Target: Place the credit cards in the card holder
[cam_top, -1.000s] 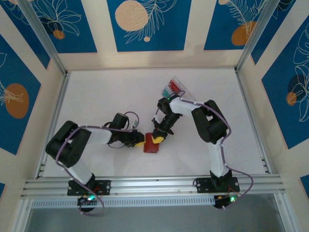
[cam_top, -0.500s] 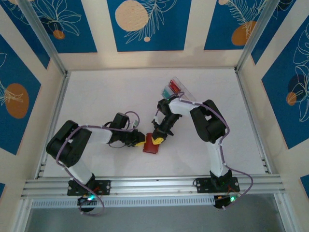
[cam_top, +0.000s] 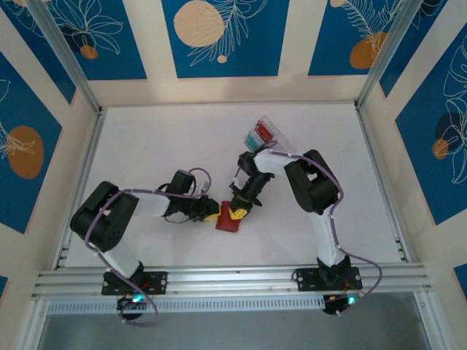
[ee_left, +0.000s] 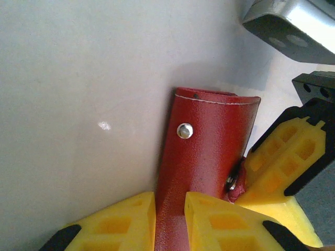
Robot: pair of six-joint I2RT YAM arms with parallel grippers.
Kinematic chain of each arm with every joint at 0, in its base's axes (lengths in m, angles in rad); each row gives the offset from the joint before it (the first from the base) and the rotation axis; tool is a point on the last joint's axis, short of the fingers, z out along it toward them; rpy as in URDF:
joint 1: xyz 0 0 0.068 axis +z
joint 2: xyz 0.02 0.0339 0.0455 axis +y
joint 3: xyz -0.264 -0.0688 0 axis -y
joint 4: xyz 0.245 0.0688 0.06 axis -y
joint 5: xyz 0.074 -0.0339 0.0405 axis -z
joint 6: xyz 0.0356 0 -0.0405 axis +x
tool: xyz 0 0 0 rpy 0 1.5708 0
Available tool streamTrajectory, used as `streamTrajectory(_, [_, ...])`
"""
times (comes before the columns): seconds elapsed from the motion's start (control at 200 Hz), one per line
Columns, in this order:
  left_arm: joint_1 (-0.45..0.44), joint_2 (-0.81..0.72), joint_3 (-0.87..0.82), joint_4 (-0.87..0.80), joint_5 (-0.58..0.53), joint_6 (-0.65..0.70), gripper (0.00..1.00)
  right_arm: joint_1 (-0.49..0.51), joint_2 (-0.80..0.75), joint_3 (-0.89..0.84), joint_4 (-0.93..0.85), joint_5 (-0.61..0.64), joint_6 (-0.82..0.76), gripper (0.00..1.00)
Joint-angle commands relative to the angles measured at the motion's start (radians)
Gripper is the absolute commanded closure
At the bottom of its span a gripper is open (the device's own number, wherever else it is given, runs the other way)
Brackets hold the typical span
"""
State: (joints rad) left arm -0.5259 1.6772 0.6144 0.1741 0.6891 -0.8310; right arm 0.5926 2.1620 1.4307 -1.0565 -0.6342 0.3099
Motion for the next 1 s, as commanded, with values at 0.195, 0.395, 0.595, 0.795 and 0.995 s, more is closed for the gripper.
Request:
streamTrajectory(0.195, [-0.069,0.107,0.027,0.123,-0.077,0.014,0.78,0.009,0.083,0.044,-0.018,-0.010,-0.011,1.00])
streamTrajectory(0.395, [-0.088,0.118,0.036,0.129,-0.080,0.006,0.78,0.014,0.115,0.076,-0.036,0.009,-0.002,1.00])
streamTrajectory(0.595, [-0.094,0.120,0.036,0.128,-0.090,0.001,0.78,0.028,0.125,0.072,-0.022,0.011,0.008,1.00])
streamTrajectory(0.795, [-0.102,0.131,0.040,0.140,-0.091,-0.007,0.78,0.045,0.136,0.054,0.009,0.007,0.034,1.00])
streamTrajectory(0.995, [-0.106,0.138,0.035,0.149,-0.089,-0.014,0.78,0.057,0.154,0.044,0.041,0.022,0.055,1.00])
